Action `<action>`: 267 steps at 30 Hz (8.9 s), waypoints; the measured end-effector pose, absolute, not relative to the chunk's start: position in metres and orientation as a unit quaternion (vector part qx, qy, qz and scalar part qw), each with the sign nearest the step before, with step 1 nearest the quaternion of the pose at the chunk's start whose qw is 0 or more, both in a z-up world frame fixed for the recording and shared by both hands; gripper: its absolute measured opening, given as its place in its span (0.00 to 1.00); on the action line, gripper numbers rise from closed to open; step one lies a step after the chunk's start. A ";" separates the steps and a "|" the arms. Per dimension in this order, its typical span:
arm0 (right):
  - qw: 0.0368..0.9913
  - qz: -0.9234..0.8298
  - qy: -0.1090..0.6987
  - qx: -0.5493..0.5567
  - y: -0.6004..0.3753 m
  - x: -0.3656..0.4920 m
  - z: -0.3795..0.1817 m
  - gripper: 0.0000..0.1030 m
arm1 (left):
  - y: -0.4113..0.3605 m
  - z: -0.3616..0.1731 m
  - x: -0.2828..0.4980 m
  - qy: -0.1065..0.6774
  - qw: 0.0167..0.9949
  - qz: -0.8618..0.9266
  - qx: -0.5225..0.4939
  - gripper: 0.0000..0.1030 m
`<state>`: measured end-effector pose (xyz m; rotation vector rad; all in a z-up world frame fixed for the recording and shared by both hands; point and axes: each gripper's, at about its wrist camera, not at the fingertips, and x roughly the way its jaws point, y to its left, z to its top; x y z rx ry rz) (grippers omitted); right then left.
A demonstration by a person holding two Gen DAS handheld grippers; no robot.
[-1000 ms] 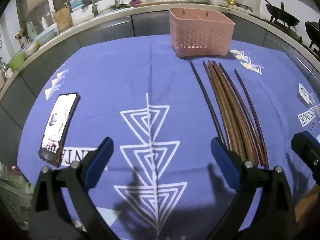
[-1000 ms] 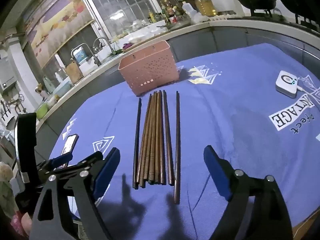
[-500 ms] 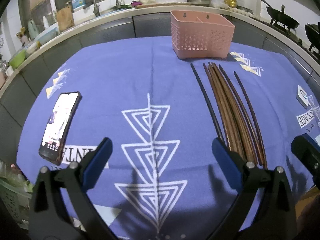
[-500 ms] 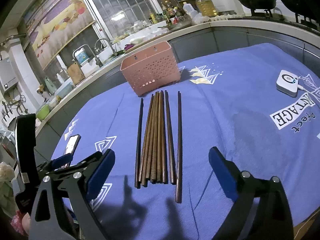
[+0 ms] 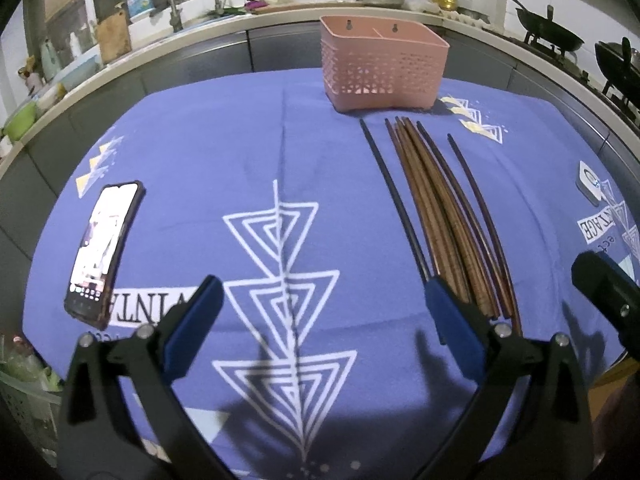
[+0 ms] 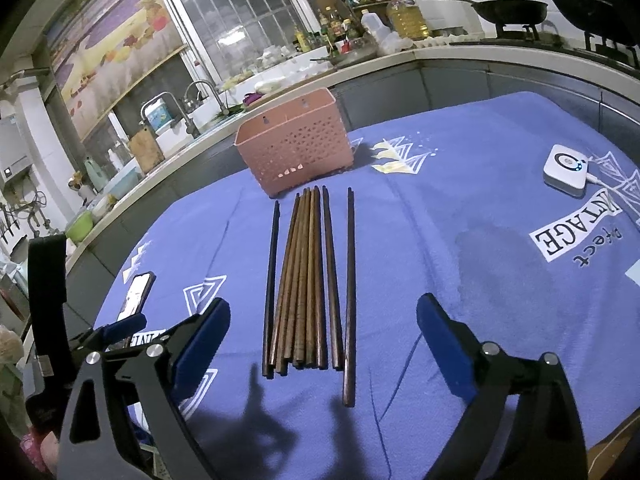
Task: Organize utensils
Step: 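Move both tools toward the row of chopsticks on the cloth, then grasp a black chopstick with the left tool while the right tool grasps a brown chopstick, then lift both held chopsticks and carry them over the pink basket, then open both tools to drop the chopsticks into the pink basket, then grasp a brown chopstick with the right tool while the left tool grasps another, then lift both held chopsticks and carry them over the pink basket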
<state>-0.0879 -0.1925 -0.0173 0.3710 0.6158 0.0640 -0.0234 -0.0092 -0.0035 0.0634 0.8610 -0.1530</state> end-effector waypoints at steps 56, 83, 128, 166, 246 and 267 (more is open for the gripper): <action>0.891 -0.106 0.436 0.067 -0.253 -0.081 -0.056 0.07 | -0.045 -0.043 0.048 0.415 0.897 -0.136 0.069 0.07; 0.894 -0.092 0.426 0.100 -0.244 -0.093 -0.058 0.07 | -0.021 -0.042 0.028 0.435 0.891 -0.125 0.039 0.06; 0.831 0.056 0.541 0.117 -0.284 0.149 -0.025 0.17 | -0.045 -0.033 0.124 0.470 0.864 -0.157 0.088 0.06; 0.952 0.122 0.264 0.095 -0.190 0.247 0.131 0.05 | -0.062 0.156 0.261 0.330 0.922 -0.201 0.019 0.05; 0.932 0.134 0.332 0.054 -0.216 0.060 0.043 0.05 | -0.013 0.054 0.106 0.373 0.902 -0.219 0.011 0.04; 0.980 0.127 0.136 0.073 -0.220 0.046 0.160 0.05 | 0.001 0.173 0.104 0.243 0.942 -0.230 -0.026 0.04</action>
